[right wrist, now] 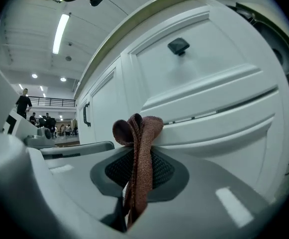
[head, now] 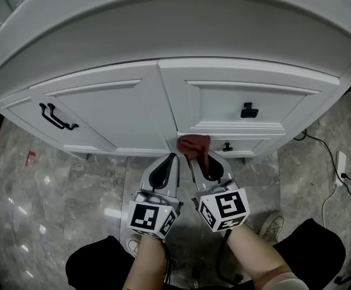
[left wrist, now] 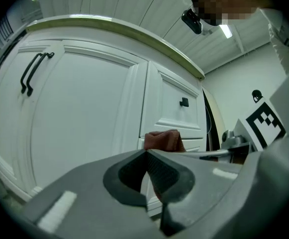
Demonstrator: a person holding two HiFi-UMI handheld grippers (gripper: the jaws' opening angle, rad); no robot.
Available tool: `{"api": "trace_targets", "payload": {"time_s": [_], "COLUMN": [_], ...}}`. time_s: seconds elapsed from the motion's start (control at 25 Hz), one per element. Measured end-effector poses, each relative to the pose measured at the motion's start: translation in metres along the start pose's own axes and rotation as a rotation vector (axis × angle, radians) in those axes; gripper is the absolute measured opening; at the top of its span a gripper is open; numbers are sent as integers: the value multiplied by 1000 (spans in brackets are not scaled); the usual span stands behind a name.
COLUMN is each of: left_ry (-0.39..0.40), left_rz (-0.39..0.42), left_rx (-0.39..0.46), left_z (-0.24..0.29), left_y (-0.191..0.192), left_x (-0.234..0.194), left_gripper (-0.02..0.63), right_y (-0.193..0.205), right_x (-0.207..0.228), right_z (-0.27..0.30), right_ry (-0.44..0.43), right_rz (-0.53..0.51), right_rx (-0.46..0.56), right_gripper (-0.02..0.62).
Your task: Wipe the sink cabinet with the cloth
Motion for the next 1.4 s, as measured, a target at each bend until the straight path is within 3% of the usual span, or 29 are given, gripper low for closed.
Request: {"api": "trace_targets", "payload": {"time_s": [0.12,0.48,0.92,1.4], "left_ry": [-10,16,84,147], "left_rz": [15,2,-17,-27], "left_rx": [-11,-18,-33,-39], "left_z": [-4,0,23,49], "left_y": [5,15,21,26], "left_x": [-7,-3,30,68], "left_gripper": [0,0,0,0], "right_y": [11,13,12,-5], "right_x": [-6,17,65,103], "right_z": [16,15,-17,-56], "right_ry": [-13,57,162,223], "right_rz": [4,-13,-25,25], "right_rx": [-20,-28,-61,-7], "right_gripper": [81,83,83,84]}}
Point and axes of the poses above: the fingertips, and each gripper's own axes: z forward along the fingers, x to its right, y out of its underside, the point moved 6 cm from there along -z, backward along the fingers, and after that the axes turned 2 degrees about -y, right-handed, at the moved point
